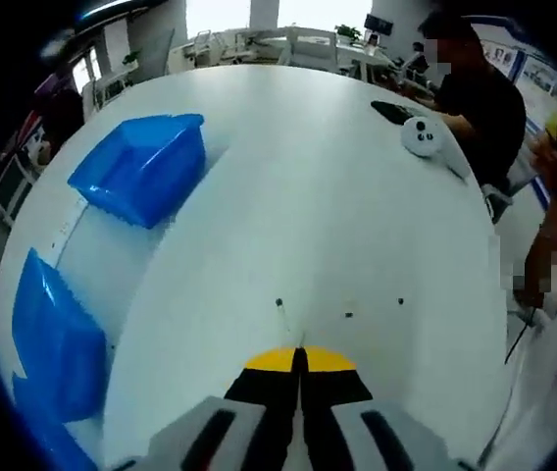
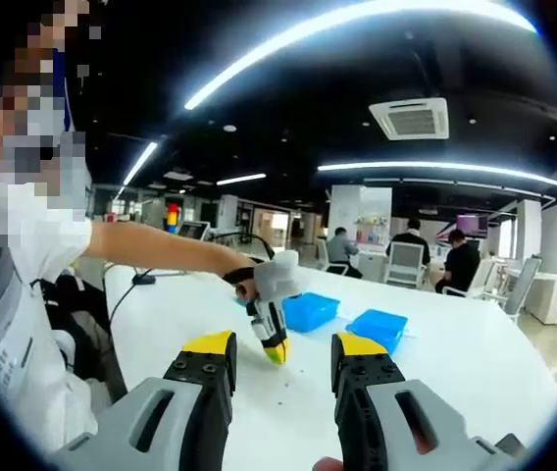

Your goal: Pick up the resistors one by one and place each resistor into its matching bin, sorting the parts by color and model until every resistor is separated into the correct bin for its type

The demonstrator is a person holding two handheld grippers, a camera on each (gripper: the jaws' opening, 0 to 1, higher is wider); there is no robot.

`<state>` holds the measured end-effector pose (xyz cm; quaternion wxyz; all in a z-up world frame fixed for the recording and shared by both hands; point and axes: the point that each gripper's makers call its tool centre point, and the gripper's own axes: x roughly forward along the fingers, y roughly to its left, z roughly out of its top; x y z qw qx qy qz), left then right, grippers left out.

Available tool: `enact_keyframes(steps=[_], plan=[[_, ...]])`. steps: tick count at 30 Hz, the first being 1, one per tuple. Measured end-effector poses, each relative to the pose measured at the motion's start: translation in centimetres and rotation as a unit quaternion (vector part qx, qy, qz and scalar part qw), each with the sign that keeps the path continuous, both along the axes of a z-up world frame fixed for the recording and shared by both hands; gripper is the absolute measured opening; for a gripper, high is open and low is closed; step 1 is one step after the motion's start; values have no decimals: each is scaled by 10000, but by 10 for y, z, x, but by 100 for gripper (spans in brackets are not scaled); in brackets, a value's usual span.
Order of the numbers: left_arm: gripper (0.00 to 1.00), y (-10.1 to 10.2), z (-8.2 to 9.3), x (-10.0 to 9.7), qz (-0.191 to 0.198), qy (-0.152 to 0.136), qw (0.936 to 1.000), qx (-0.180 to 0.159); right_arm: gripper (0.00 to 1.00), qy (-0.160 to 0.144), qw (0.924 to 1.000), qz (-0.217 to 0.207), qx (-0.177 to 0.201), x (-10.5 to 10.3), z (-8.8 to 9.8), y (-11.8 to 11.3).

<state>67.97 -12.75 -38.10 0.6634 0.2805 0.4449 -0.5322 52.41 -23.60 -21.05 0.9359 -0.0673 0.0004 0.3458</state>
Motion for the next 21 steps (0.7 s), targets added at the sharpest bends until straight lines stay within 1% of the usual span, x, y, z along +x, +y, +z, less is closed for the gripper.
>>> enact_keyframes(steps=[2, 3, 5, 6, 7, 9, 10, 12, 13, 14, 15, 16, 17, 18, 21], plan=[[3, -1, 14, -1, 49, -125, 9995, -298, 40, 6, 10000, -15, 7, 0, 0, -1], [3, 1, 24, -4, 102, -126, 9986, -502, 40, 9, 10000, -22, 4, 1, 0, -1], [3, 4, 41, -7, 243, -191, 9954, -911, 40, 14, 10000, -27, 9, 1, 0, -2], [3, 6, 46, -9, 271, -202, 9942, -1023, 40, 12, 10000, -28, 8, 1, 0, -2], [3, 10, 54, -12, 305, -266, 9917, -1217, 40, 9, 10000, -23, 2, 0, 0, -2], [3, 20, 68, -20, 474, -338, 9849, -1632, 40, 4, 10000, -23, 1, 0, 1, -1], [3, 26, 76, -23, 536, -469, 9805, -1831, 40, 0, 10000, -22, -3, 0, 1, -1], [3, 39, 92, -27, 710, -734, 9685, -2272, 40, 3, 10000, -33, 0, 0, 1, -1], [3, 45, 101, -30, 798, -840, 9604, -2536, 40, 6, 10000, -42, -4, 0, 1, -1], [3, 52, 109, -33, 982, -854, 9523, -2760, 40, 10, 10000, -48, -7, 0, 0, -1], [3, 63, 118, -37, 1084, -1032, 9436, -2953, 40, 18, 10000, -49, -9, 1, 0, 0], [3, 66, 121, -38, 1097, -1078, 9413, -3003, 40, 20, 10000, -49, -12, 1, 0, 0], [3, 78, 132, -42, 1281, -1219, 9273, -3298, 40, 23, 10000, -43, -20, 1, 0, 1], [3, 84, 136, -45, 1317, -1283, 9225, -3393, 40, 25, 10000, -43, -23, 1, 0, 1], [3, 108, 148, -55, 1569, -1499, 9000, -3782, 41, 28, 10000, -54, -38, 1, -1, 1]])
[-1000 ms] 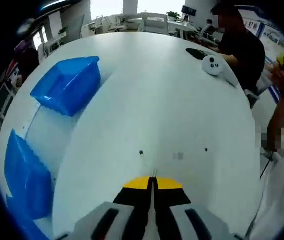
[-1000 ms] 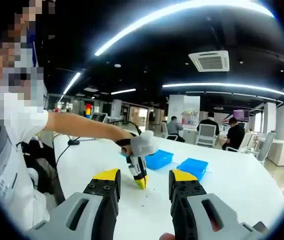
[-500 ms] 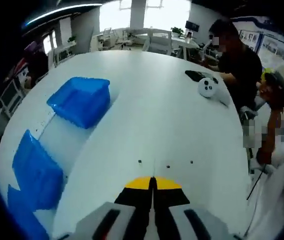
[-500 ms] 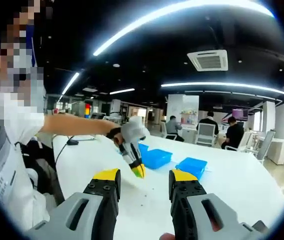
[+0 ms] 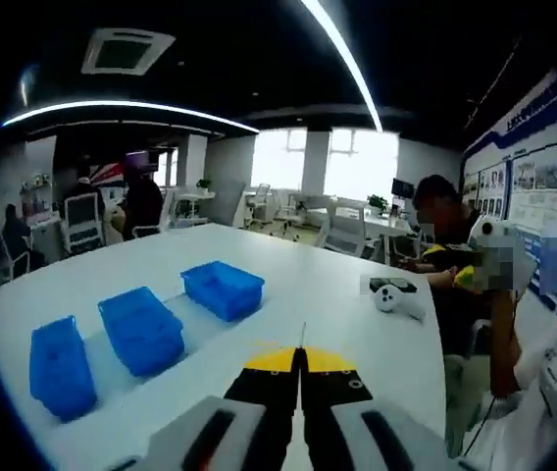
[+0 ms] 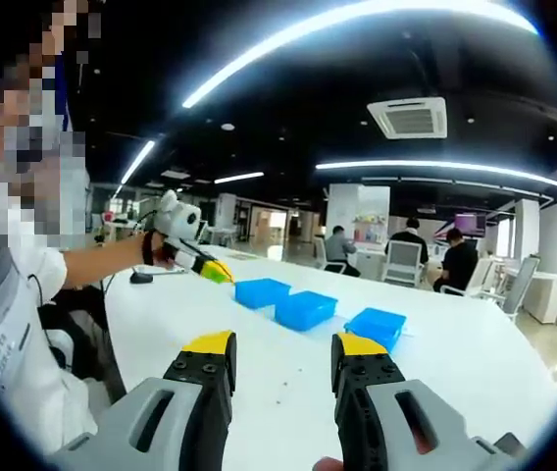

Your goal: Pick up the resistors one by one and place each resistor into its matching bin, sorting the parts by color and model until every resistor is separated into the correct bin for its type

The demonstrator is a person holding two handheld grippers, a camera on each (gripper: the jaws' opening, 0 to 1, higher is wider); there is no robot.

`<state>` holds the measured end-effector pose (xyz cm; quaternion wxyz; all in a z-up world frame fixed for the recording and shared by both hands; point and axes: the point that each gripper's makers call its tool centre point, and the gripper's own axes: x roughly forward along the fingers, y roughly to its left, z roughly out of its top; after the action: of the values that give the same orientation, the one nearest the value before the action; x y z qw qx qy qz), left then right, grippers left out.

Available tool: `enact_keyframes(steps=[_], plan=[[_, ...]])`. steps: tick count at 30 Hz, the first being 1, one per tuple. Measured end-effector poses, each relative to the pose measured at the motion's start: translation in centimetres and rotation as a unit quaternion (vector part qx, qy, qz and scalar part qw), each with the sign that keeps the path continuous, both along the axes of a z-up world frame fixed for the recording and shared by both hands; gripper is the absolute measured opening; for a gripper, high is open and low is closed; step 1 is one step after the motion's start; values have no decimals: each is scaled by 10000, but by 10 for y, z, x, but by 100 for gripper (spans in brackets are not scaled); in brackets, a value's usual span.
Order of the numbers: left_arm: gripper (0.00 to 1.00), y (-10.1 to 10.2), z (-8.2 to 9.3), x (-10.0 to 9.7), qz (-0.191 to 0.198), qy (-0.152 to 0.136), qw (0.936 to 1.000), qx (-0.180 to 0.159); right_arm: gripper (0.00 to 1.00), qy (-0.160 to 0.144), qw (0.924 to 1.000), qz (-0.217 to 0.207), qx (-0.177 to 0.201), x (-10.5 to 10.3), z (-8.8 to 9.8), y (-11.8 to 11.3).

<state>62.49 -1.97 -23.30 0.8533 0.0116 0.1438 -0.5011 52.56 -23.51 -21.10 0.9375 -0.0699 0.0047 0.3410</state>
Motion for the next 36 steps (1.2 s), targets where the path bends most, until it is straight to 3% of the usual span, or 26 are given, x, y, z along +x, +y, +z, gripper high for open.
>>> enact_keyframes(steps=[4, 8, 14, 20, 28, 32, 36], plan=[[3, 33, 1, -12, 387, -258, 9982, -372, 41, 17, 10000, 4, -33, 1, -1, 1], [3, 57, 1, -17, 775, -326, 9937, -739, 41, 62, 10000, 37, -46, 4, -5, 5], [3, 67, -2, -28, 879, -372, 9920, -829, 41, 105, 9999, 110, -80, 4, -8, 10], [3, 69, 5, -18, 1147, -638, 9877, -851, 41, 98, 9999, 62, -61, 3, -7, 7], [3, 32, 12, 5, 1042, -621, 9884, -916, 41, 76, 9999, 63, -38, 3, -6, 4], [3, 0, 18, 23, 923, -532, 9900, -928, 41, 72, 10000, 39, -14, 3, -5, 1], [3, -46, 28, 47, 788, -462, 9911, -964, 41, 65, 10000, 40, -5, 3, -5, 0]])
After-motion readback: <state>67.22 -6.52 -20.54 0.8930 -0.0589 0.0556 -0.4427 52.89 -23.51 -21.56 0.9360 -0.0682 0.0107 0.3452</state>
